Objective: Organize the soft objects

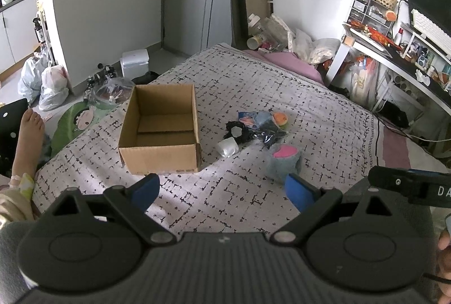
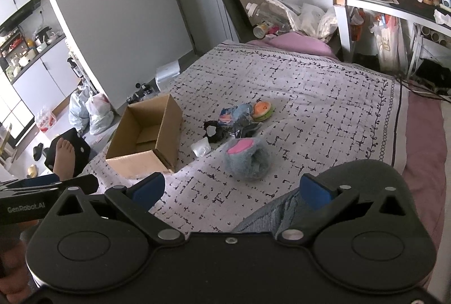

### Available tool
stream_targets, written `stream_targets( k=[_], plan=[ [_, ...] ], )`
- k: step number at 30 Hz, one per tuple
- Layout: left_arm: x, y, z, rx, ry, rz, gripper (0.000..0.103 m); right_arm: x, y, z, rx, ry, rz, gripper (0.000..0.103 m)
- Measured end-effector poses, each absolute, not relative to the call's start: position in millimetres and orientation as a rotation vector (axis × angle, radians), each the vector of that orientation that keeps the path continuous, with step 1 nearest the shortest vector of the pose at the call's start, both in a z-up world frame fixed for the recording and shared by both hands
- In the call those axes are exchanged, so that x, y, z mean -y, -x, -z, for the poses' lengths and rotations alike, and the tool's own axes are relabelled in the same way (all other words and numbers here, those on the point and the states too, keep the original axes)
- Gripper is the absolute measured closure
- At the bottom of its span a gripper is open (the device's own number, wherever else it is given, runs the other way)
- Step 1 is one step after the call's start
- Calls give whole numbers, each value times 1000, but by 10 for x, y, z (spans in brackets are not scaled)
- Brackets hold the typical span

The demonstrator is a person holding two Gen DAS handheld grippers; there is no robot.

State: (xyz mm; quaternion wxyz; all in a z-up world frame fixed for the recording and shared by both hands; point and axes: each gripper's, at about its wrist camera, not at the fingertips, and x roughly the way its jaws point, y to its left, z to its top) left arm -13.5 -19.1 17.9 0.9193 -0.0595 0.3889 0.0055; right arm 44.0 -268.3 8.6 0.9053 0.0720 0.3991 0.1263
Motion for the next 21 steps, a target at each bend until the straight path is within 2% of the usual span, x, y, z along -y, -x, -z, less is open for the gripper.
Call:
stream_targets(
  k=[21],
  plan=[
    [237,198,-196,-795,114,4,8,2743,-399,-97,-828,-163,-256,0]
  ],
)
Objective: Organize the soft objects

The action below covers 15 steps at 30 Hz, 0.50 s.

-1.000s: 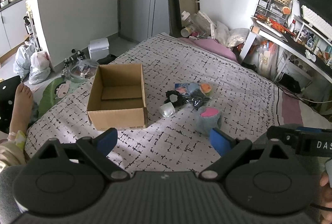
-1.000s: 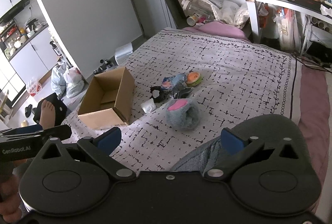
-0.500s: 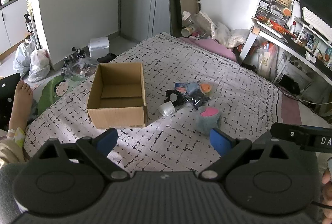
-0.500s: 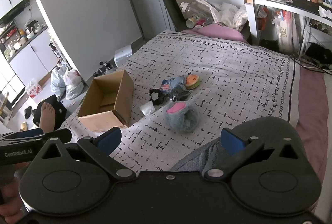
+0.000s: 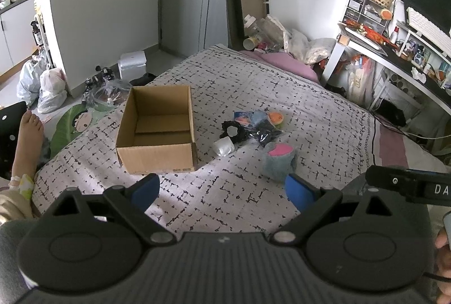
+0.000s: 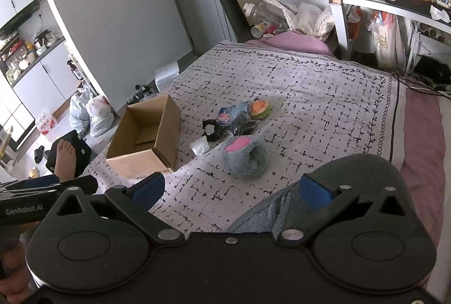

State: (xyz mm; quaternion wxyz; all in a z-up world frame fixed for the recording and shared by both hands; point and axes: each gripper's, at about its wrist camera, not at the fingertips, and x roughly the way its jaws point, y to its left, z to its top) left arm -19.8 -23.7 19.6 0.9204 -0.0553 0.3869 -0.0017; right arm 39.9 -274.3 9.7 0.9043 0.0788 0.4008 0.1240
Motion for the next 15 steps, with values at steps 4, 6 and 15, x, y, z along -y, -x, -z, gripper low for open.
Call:
stream_targets(
  k=[4,6,15],
  plan=[
    [253,212,-196,-795,115,6,8,2742,-393,-118,-826,-163,-260,0],
    [259,219,-201,-792,115,5,8,2743,-390,-114,-825,-165,-260,0],
    [247,211,-197,-765,140,-3,8,2732,-435,-75,-832,-169,-265,0]
  ],
)
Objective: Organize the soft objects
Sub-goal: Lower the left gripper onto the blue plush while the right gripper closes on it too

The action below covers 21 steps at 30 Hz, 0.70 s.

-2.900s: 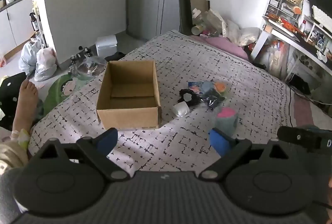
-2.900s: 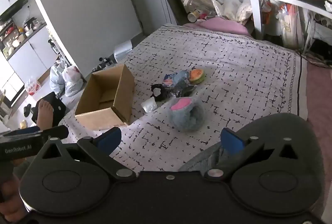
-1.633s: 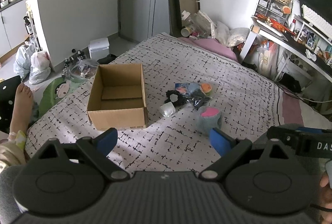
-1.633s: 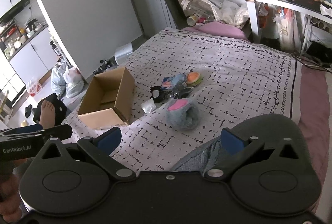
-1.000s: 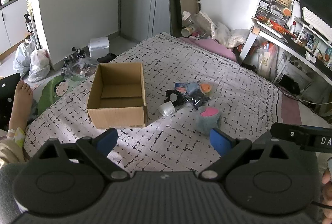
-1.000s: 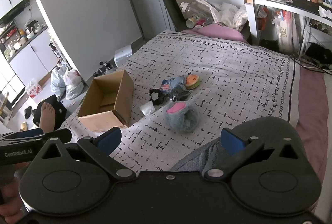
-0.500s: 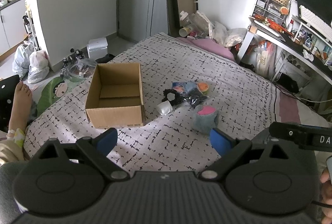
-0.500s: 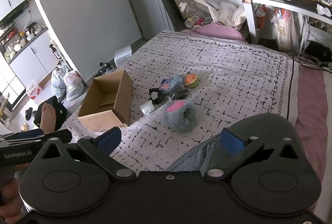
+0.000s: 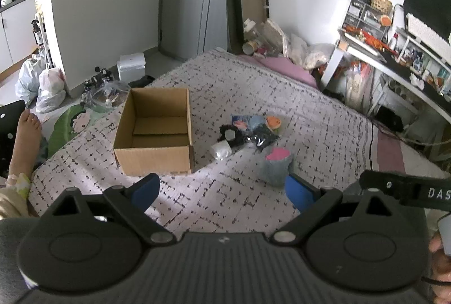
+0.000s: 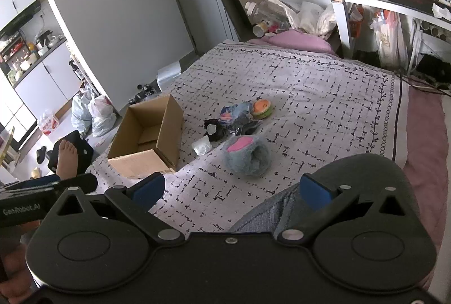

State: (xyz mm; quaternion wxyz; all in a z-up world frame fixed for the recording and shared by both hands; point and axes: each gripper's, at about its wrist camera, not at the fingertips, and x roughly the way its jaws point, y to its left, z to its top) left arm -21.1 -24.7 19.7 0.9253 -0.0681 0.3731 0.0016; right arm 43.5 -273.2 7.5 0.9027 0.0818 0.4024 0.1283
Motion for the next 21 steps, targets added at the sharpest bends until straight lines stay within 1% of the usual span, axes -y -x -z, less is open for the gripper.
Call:
stream_targets(
  k=[9,15,21],
  plan=[
    [207,39,-117,-766,189,6,8,2724,-560,24,-836,-168,-269,0],
    [163,-88,-87,-730,227,-17,8,2787,-670,134,-837,-190,-268,0],
    [170,-288,12,-747,240,-32,10,2890,-835,206,-818,-228,-269,0]
  ],
)
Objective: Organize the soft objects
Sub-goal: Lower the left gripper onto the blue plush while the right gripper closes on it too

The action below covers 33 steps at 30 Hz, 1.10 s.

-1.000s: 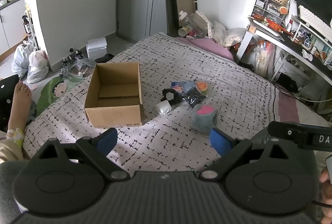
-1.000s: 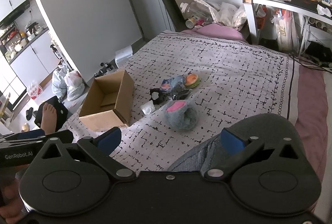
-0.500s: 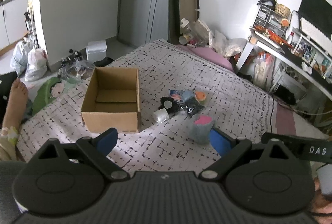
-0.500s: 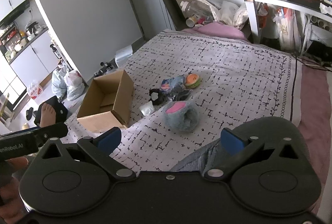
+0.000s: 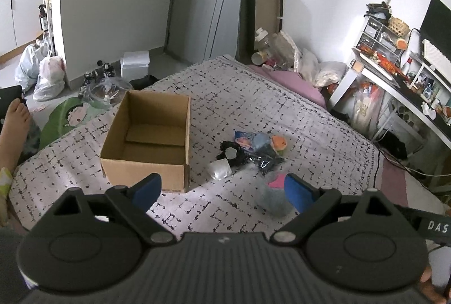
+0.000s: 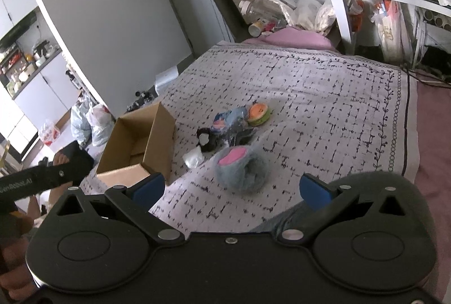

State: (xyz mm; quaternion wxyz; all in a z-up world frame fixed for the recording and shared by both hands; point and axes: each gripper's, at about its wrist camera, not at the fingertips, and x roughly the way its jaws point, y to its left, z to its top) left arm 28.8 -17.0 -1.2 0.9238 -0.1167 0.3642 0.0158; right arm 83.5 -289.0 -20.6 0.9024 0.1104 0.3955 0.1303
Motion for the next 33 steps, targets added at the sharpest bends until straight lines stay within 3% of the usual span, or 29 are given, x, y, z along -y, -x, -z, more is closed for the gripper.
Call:
stream_targets(
  k=[9,13,28,33],
  plan=[
    [355,-550,160,-766,207,0,11,3101,-1117,392,-821,-313,-247,1],
    [443,-672,214,-776,204,21,14,3198,-1225,458,-827,-343,-239,7],
    [757,-1126,496,-842,223,93,42,3458,-1608,703,-869,-420,-242,30],
    [841,-1265,598,-861,250,118,52,3524,-1711,831,-906,-451,-245,42]
  ],
)
